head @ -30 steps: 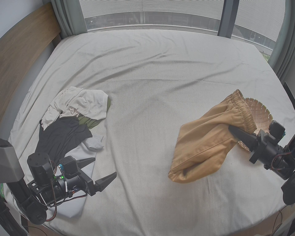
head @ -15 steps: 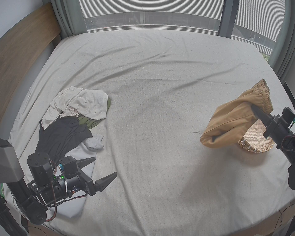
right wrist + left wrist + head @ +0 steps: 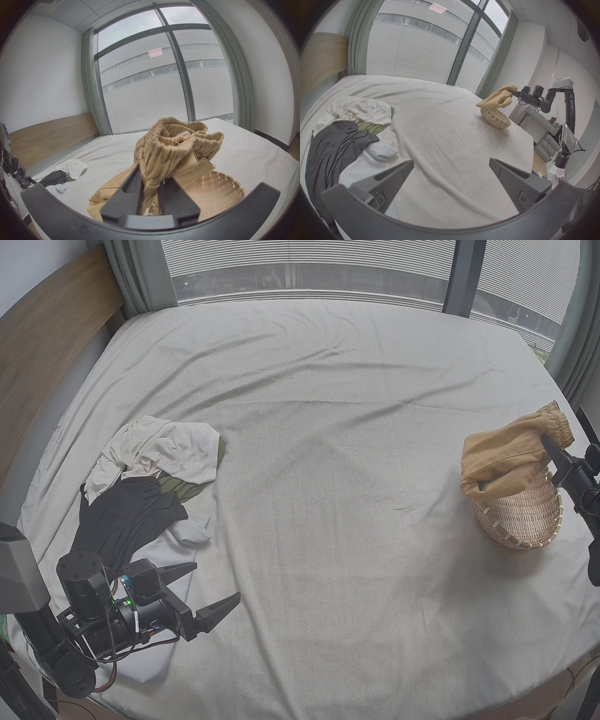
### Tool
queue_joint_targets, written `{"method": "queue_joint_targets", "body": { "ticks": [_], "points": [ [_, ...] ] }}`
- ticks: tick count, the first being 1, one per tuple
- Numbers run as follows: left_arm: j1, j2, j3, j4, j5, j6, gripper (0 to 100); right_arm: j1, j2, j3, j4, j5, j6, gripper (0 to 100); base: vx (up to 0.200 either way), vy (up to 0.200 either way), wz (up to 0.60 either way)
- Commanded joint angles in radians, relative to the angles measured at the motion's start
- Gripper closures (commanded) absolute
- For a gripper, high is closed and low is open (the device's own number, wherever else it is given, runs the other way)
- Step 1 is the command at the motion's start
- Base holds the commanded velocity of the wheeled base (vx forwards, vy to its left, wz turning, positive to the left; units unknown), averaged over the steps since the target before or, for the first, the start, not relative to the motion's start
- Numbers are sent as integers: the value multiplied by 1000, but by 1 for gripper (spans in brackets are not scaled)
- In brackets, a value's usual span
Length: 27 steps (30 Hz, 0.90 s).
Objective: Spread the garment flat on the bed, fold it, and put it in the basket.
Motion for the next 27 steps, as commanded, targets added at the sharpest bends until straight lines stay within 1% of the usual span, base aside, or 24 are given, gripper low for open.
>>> {"method": "queue_joint_targets", "body": {
  "ticks": [1, 3, 7, 15, 16, 20, 27],
  "points": [
    [-8, 2, 3, -1, -1, 0, 0, -37, 76, -5, 1, 0, -1, 100, 0, 0, 0],
    [-12, 2, 4, 1, -1, 0, 0, -44, 104, -4, 1, 0, -3, 100, 0, 0, 0],
    [-12, 1, 6, -1, -1, 0, 0, -76, 150, -7, 1, 0, -40, 100, 0, 0, 0],
    [-14, 1, 6, -1, -1, 0, 0, -81, 154, -4, 1, 1, -41, 100, 0, 0, 0],
    [-14, 1, 6, -1, -1, 0, 0, -81, 156, -4, 1, 1, -41, 0, 0, 0, 0],
    [-14, 1, 6, -1, -1, 0, 0, -81, 154, -18, 0, -2, -37, 0, 0, 0, 0],
    [-14, 2, 6, -1, 1, -1, 0, -127, 153, -58, 0, 1, -34, 0, 0, 0, 0]
  ]
}}
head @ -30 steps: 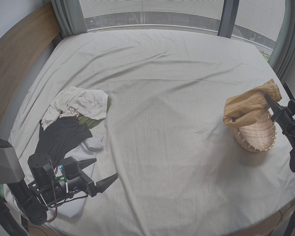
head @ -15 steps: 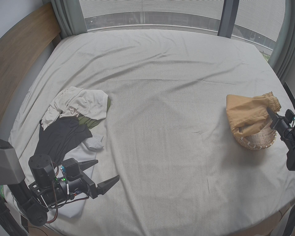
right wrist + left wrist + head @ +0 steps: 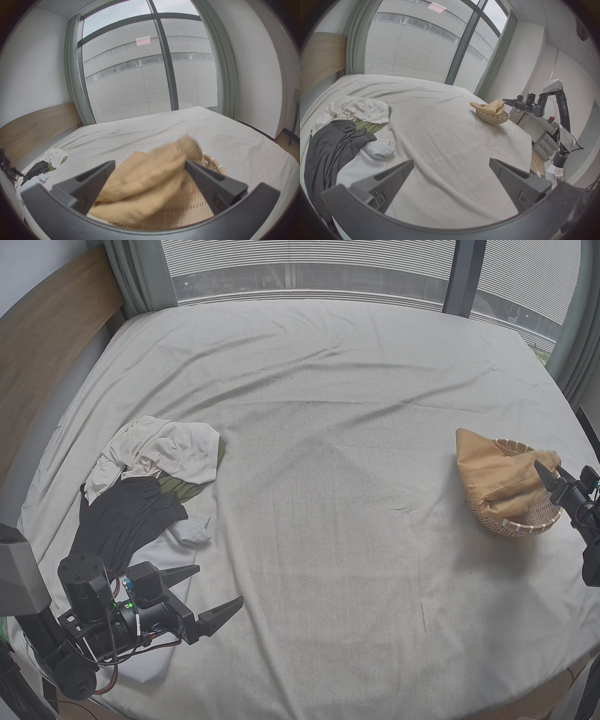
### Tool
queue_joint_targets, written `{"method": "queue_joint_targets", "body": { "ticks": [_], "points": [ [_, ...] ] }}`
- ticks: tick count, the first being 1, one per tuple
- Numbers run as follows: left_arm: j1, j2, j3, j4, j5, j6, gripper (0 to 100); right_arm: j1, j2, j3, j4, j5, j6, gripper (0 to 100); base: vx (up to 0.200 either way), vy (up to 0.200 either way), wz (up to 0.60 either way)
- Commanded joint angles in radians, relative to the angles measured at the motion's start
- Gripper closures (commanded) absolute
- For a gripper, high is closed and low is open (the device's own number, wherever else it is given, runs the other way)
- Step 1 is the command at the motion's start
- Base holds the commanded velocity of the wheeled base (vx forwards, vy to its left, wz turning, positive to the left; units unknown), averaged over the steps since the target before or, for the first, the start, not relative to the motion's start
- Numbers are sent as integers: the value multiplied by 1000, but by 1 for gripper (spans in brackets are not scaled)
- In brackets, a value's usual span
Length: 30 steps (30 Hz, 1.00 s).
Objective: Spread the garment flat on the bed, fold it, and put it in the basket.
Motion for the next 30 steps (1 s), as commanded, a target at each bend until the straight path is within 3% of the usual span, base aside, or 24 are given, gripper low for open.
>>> {"method": "queue_joint_targets", "body": {
  "ticks": [1, 5, 10, 15, 16, 19, 20, 23, 24, 30],
  "points": [
    [0, 3, 0, 0, 0, -1, 0, -29, -1, -34, 3, 1, 4, 0, 0, 0, 0],
    [0, 3, 0, 0, 0, -1, 0, -44, -11, -52, 3, 3, 6, 0, 0, 0, 0],
    [0, 3, 0, 0, 0, -2, 0, -2, -34, -5, 1, 12, 7, 0, 0, 0, 0],
    [-2, -10, -3, 0, 0, -4, 0, 185, -97, 135, 0, 32, 3, 0, 0, 0, 0],
    [-8, -17, -3, 0, 0, -8, 0, 272, -129, 186, 0, 30, -4, 0, 0, 0, 0],
    [-12, -30, -5, 0, 0, -10, 0, 380, -168, 239, 0, 24, -13, 0, 0, 0, 0],
    [-15, -46, -3, 0, -1, -11, 0, 453, -200, 272, 1, 21, -19, 0, 0, 0, 0],
    [-21, -68, -3, 1, -1, -16, 0, 527, -235, 307, 1, 20, -22, 0, 0, 0, 0],
    [-34, -85, 6, 1, -1, -22, 0, 603, -281, 345, 4, 18, -27, 0, 0, 0, 0],
    [-92, -183, 77, 1, 6, -25, 0, 662, -361, 451, 8, 17, -60, 0, 0, 0, 0]
  ]
}}
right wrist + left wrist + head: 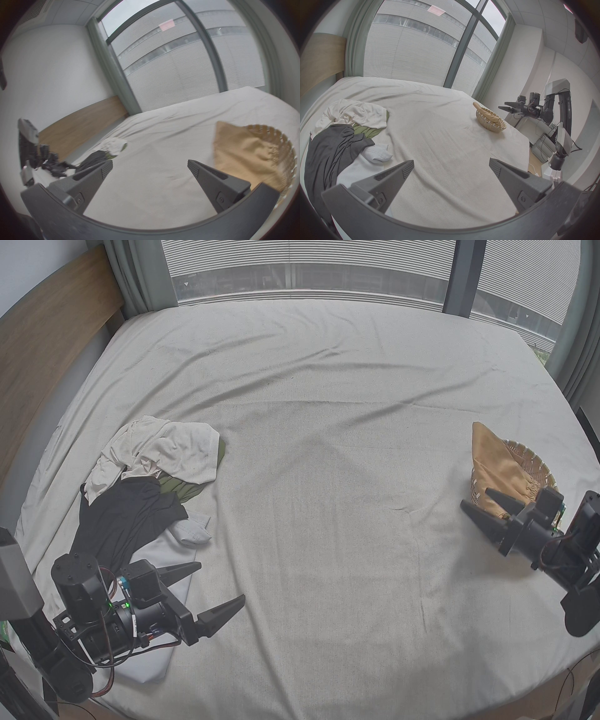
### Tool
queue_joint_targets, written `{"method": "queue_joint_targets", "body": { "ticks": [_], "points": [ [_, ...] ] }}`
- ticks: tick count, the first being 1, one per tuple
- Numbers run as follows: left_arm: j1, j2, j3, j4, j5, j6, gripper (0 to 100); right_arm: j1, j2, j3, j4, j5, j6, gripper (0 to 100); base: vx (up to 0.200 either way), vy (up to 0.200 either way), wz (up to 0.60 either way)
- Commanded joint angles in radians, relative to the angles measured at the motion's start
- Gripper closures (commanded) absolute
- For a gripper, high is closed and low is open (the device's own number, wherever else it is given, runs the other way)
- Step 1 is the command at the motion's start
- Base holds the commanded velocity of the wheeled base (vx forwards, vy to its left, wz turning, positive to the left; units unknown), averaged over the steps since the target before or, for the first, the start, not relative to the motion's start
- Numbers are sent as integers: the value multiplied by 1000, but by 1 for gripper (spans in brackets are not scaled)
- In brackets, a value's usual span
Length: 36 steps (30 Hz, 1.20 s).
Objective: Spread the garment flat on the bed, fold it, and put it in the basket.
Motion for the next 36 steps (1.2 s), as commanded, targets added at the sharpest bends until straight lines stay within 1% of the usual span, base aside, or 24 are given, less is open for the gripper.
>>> {"method": "queue_joint_targets", "body": {
  "ticks": [1, 5, 6, 7, 9, 11, 14, 17, 20, 22, 24, 26, 29, 31, 32, 33, 36],
  "points": [
    [-70, -159, 67, 0, 8, -12, 0, 92, -158, 130, 2, -3, -27, 0, 0, 0, 0],
    [-95, -281, 90, 16, 34, -68, 0, 96, -243, 187, 6, -15, -24, 0, 0, 0, 0],
    [-95, -281, 90, 16, 34, -68, 0, 96, -243, 187, 6, -15, -24, 0, 0, 0, 0],
    [-90, -329, 90, 17, 68, -110, 0, 106, -276, 210, 6, -23, -26, 0, 0, 0, 0],
    [-93, -395, 90, 16, 97, -159, 0, 118, -322, 228, 20, -41, -24, 0, 0, 0, 0],
    [-99, -488, 90, 39, 109, -203, 0, 125, -408, 228, 106, -89, -20, 0, 0, 0, 0],
    [-105, -587, 90, 126, 114, -210, 0, 125, -526, 228, 247, -109, -18, 0, 0, 0, 0],
    [-105, -717, 90, 281, 112, -211, 0, 113, -654, 228, 379, -116, -6, 0, 0, 0, 0],
    [-107, -847, 90, 457, 111, -214, 0, 84, -789, 228, 503, -159, 20, 0, 0, 0, 0],
    [-101, -909, 90, 534, 111, -216, 0, 64, -870, 228, 583, -167, 23, 0, 0, 0, 0],
    [-96, -953, 90, 579, 112, -223, 0, 43, -941, 221, 648, -168, 23, 0, 0, 0, 0],
    [-76, -1019, 90, 628, 114, -240, 0, 7, -1043, 213, 746, -167, 23, 0, 0, 0, 0],
    [-6, -1114, 90, 710, 111, -265, 0, -46, -1186, 172, 925, -161, 25, 0, 0, 0, 0],
    [27, -1168, 90, 781, 109, -265, 0, -57, -1275, 139, 1053, -159, 25, 0, 0, 0, 0],
    [28, -1173, 90, 787, 109, -266, 0, -57, -1283, 136, 1060, -159, 25, 0, 0, 0, 0],
    [56, -1255, 90, 868, 106, -271, 0, -66, -1382, 112, 1183, -159, 25, 0, 0, 0, 0],
    [93, -1364, 90, 974, 104, -292, 0, -85, -1487, 99, 1300, -158, 25, 0, 0, 0, 0]
  ]
}}
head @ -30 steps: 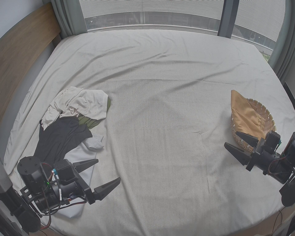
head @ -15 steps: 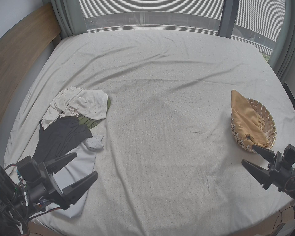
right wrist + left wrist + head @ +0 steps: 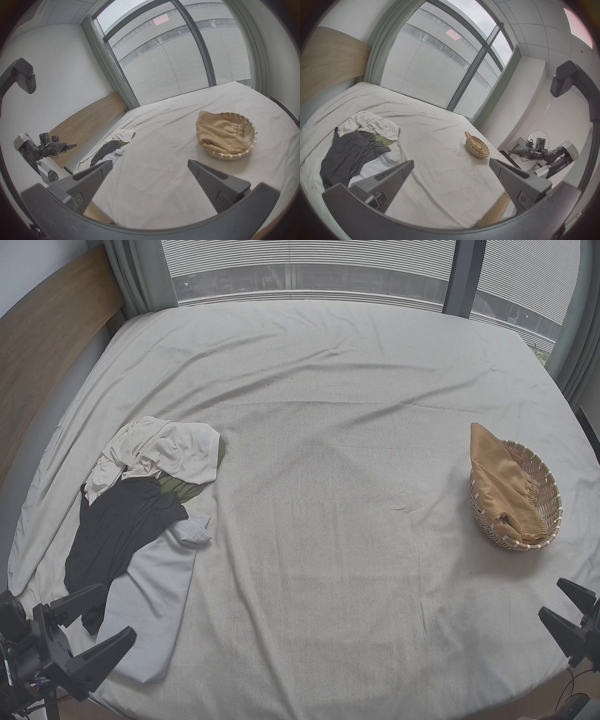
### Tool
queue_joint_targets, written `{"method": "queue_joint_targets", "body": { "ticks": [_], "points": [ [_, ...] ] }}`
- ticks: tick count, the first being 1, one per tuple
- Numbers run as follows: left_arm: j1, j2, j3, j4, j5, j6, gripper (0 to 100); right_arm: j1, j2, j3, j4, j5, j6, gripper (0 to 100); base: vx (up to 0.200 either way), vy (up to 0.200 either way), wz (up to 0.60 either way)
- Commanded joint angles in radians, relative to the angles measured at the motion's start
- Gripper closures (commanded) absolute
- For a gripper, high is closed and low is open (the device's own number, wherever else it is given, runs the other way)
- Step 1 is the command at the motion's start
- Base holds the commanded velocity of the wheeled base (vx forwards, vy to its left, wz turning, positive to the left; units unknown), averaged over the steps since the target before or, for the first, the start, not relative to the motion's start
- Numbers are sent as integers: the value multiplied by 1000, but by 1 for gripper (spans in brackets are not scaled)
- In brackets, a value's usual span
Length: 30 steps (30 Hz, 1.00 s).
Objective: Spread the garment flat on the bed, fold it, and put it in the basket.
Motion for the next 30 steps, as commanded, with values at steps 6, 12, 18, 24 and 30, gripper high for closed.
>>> {"method": "queue_joint_targets", "body": {
  "ticks": [6, 12, 18, 24, 30],
  "points": [
    [214, -540, 17, 453, -40, -67, 0, -112, -514, -56, 401, -1, 5, 0, 0, 0, 0],
    [349, -716, 17, 648, -130, -57, 0, -152, -584, 55, 404, -3, 4, 0, 0, 0, 0],
    [399, -741, 17, 693, -89, 20, 0, -152, -584, 55, 409, -46, -56, 0, 0, 0, 0],
    [435, -784, 17, 711, -37, 150, 0, -152, -584, 55, 451, -317, -230, 0, 0, 0, 0],
    [436, -784, 17, 711, 77, 183, 0, -153, -584, 55, 478, -322, -207, 0, 0, 0, 0]
  ]
}}
